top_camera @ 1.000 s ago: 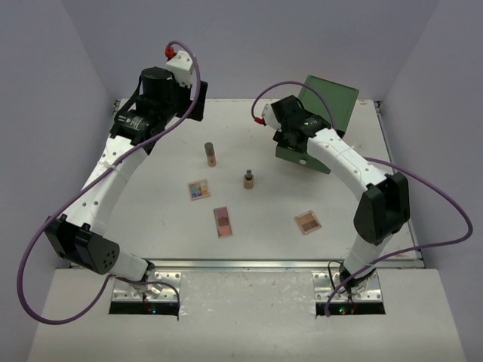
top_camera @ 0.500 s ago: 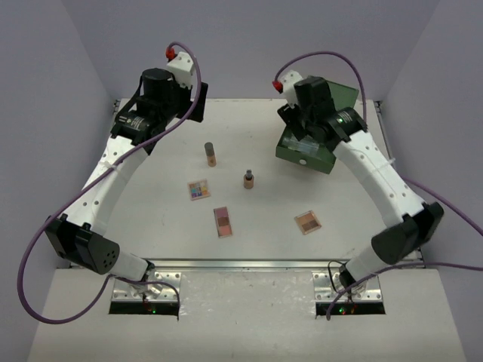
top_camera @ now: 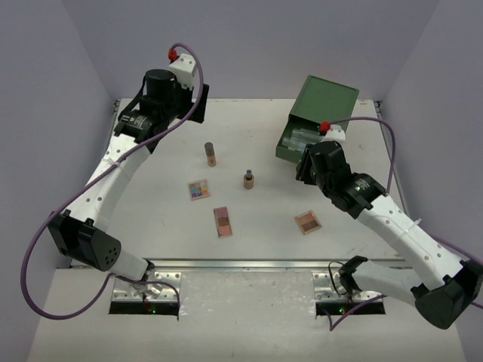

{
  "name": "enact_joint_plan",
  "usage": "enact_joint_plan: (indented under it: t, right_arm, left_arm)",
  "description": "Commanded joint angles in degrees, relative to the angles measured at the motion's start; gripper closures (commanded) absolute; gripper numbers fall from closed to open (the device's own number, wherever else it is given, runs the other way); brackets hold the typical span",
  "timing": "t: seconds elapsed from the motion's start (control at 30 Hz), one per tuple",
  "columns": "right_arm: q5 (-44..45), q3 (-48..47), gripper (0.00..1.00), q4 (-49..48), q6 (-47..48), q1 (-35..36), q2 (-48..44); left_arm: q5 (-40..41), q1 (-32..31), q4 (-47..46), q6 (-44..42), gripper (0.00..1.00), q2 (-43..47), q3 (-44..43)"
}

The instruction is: Organize the makeup

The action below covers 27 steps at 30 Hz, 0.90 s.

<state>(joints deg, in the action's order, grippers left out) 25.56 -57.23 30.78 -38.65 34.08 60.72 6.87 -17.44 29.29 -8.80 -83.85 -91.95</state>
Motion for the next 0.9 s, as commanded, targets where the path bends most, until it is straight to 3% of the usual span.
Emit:
enact_joint_plan:
  t: [0.0,0.17,0.37,0.87]
  right_arm:
    - [3.23,3.55,0.63,-5.46,-9.14,0.9,1.37]
    - [9.06,7.65,0.62,-9.93,-11.31,0.82,5.2]
    - [16.48,4.99,0.59,-11.06,-14.17,-0.56,10.64]
    - [16.39,-1.42,0.59,-15.57,-15.82,-8.28,18.93]
  left_arm:
    - [0.33,0.97,-2.57,-0.02,0.09,-0.06,0.08]
    - [0.53,1.17,-2.68,-0.18,0.09,0.36,0.67]
    - [0.98,1.41,-3.3,-0.26,0.08,0.32,1.57]
    - [2.94,1.93,-4.06,-1.98,0.05,1.02,3.36]
